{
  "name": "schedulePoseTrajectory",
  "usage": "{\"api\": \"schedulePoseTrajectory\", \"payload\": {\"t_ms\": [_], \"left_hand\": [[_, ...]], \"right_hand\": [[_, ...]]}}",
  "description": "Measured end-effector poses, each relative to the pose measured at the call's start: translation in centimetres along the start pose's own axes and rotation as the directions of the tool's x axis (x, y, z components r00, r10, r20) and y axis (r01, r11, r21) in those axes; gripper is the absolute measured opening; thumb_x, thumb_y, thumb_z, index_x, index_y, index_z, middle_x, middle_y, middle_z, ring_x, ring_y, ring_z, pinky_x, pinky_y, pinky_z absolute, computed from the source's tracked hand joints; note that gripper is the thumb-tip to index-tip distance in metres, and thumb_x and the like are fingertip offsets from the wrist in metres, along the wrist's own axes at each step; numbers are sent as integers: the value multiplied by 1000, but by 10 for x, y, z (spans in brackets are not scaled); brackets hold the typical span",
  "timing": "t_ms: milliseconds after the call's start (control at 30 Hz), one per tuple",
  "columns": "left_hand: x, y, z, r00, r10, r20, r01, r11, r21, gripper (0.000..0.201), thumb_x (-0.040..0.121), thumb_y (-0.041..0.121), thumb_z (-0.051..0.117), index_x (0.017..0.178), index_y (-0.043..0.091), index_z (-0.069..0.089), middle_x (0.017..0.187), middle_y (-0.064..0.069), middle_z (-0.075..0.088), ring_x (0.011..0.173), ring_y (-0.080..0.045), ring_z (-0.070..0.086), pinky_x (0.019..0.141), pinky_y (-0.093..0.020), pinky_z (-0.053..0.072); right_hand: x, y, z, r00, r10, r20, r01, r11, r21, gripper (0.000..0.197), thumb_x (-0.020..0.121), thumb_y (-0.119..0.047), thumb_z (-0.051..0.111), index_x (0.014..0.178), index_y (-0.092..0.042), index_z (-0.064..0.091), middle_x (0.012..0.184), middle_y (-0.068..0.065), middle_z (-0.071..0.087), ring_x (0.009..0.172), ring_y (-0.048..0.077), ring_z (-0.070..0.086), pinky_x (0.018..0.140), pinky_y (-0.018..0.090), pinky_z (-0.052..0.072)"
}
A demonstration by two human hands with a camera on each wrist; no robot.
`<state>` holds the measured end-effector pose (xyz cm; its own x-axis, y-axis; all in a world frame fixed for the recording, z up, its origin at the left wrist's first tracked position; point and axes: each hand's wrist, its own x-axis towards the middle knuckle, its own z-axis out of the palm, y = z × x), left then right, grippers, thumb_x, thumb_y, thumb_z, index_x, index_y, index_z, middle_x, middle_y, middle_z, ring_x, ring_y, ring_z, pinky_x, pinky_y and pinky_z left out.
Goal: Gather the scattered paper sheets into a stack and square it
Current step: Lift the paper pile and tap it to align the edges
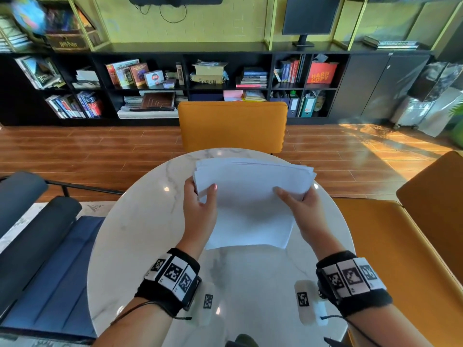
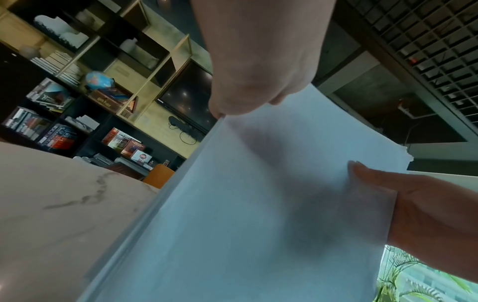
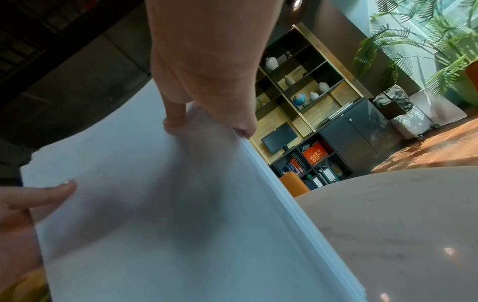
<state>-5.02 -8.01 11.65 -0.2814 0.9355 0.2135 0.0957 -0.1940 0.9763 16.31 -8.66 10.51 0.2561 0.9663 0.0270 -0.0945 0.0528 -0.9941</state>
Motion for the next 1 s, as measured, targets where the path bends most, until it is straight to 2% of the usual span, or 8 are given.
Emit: {"api": "schedulePoseTrajectory", "payload": {"t_ms": [200,400,533,633,700,800,867,1000], "left_hand": [[-13,-22,-3,987,-130,93,128,991,29,25,93,18,54,104,39,48,110,6,61,110,-17,60,99,-46,48],[2,-7,2,999,-11,30,11,1000,6,22,94,16,52,114,22,45,104,10,58,97,2,57,70,-1,44],[3,-17,-1,998,-56,35,56,998,9,17,94,19,52,105,28,43,99,17,55,94,2,56,80,-17,45],[-1,-31,2,987,-152,57,151,988,12,14,96,21,48,98,33,43,107,4,59,108,-19,59,92,-36,48],[-3,-30,3,987,-146,61,144,989,28,12,97,18,46,105,26,42,108,4,57,111,-19,56,89,-28,45],[-1,-22,-1,994,-102,28,101,995,28,12,97,18,47,107,22,42,99,14,56,89,6,58,70,-7,44],[0,-26,-6,993,-116,34,115,993,39,13,96,19,50,108,23,45,99,16,57,86,12,59,76,-15,48],[-7,-43,-12,973,-208,98,197,974,111,15,96,17,49,111,22,48,102,6,62,107,-22,62,89,-37,51]], "right_hand": [[-5,27,1,995,99,-16,-99,993,-63,39,75,-19,78,111,-12,64,100,8,75,90,21,73,83,45,58],[2,5,5,1000,14,2,-14,1000,6,35,77,-14,76,109,-18,63,97,-1,75,88,13,73,72,28,59],[6,12,0,998,51,39,-52,999,16,51,78,-15,75,123,-20,50,112,5,68,100,19,69,81,33,57],[1,34,7,985,166,45,-165,986,-32,33,85,-12,67,117,-11,58,107,12,71,102,32,67,87,43,55],[-1,35,13,985,173,22,-172,983,-60,20,88,-9,63,107,-13,63,94,4,72,91,26,69,81,37,57],[1,26,11,991,131,26,-130,990,-51,22,86,-11,65,107,-17,62,90,-2,73,78,11,71,68,23,57],[1,28,7,991,126,37,-124,991,-58,24,85,-14,68,108,-18,62,97,3,74,85,16,72,75,30,58],[-7,48,6,979,201,40,-194,973,-128,23,89,-10,61,112,-16,61,101,7,72,94,26,68,84,39,55]]}}
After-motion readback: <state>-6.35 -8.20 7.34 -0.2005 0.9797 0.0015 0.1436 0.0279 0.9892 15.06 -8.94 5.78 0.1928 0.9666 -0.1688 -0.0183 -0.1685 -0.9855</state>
